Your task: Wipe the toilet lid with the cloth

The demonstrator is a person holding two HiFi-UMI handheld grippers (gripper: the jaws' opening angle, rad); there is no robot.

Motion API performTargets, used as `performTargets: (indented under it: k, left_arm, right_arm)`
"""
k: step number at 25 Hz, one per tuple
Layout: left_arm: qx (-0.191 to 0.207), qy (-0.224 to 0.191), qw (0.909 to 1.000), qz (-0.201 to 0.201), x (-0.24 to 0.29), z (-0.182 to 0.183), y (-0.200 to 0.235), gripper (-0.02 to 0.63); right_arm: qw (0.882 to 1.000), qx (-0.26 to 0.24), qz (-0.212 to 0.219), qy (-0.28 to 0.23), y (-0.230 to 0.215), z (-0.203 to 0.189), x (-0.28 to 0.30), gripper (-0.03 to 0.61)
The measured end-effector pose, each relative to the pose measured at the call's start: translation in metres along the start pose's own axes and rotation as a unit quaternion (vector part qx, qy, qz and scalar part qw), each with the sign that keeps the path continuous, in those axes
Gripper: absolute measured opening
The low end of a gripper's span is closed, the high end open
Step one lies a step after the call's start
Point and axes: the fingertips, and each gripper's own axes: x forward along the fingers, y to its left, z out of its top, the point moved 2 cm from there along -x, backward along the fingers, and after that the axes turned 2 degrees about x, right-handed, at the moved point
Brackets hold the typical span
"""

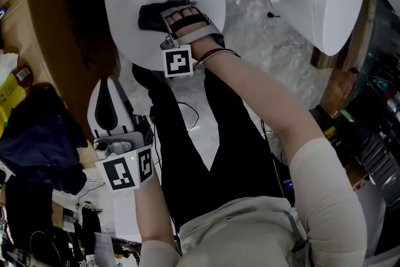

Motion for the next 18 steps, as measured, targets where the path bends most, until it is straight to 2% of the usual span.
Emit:
performTargets:
  k: [15, 18]
  left_arm:
    - [0.005, -0.009, 0.9999, 0.006, -0.033, -0.008, -0.002, 0.015]
    - [0.002, -0.008, 0.9999, 0.011, -0.035, -0.010, 0.000, 0.015]
  right_arm:
    - [0.998, 0.010, 0.065, -0.009, 0.103, 0.017, -0.058, 0.069]
    - [0.996, 0.019, 0.093, -0.005, 0.121, 0.019, -0.066, 0.069]
